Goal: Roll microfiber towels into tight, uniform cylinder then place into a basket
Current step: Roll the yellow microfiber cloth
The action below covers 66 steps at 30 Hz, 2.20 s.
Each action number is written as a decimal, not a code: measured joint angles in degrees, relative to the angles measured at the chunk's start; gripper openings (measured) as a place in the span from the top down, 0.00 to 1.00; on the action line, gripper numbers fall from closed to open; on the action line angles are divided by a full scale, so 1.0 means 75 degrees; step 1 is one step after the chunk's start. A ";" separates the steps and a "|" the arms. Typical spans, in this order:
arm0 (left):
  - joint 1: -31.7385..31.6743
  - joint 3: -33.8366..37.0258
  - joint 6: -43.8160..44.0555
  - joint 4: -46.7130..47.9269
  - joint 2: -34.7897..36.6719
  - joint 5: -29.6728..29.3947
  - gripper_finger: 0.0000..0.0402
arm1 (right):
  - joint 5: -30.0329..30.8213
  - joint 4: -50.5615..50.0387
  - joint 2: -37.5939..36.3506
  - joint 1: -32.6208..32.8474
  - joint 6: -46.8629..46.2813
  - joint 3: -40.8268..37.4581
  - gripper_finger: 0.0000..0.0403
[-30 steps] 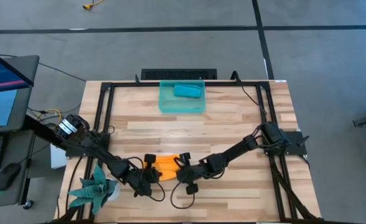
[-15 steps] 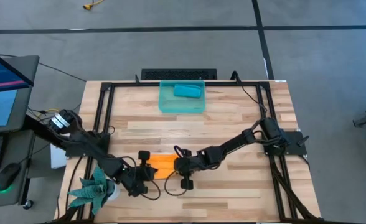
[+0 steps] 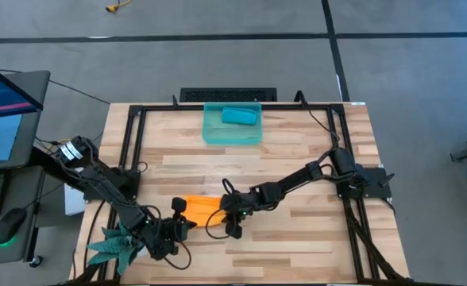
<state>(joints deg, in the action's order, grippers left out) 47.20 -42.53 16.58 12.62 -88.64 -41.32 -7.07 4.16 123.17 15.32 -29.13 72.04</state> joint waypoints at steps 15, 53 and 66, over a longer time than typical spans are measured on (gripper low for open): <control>0.0134 -0.0542 0.0613 0.1071 -0.0644 0.1046 1.00 | -0.0871 0.0396 0.0044 -0.0168 -0.0935 -0.0016 0.95; 0.0064 -0.2398 0.2427 0.4963 -0.0819 0.0358 0.61 | -0.0382 0.0277 0.0006 -0.0182 -0.0721 -0.0016 0.95; 0.0120 -0.1327 0.2753 0.3276 -0.0819 0.0812 0.48 | -0.0472 0.0271 0.0006 -0.0249 -0.0650 -0.0016 0.95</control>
<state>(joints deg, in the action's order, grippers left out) 48.10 -52.49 37.23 37.19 -94.78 -35.23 -10.61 6.20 123.22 13.45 -34.00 71.92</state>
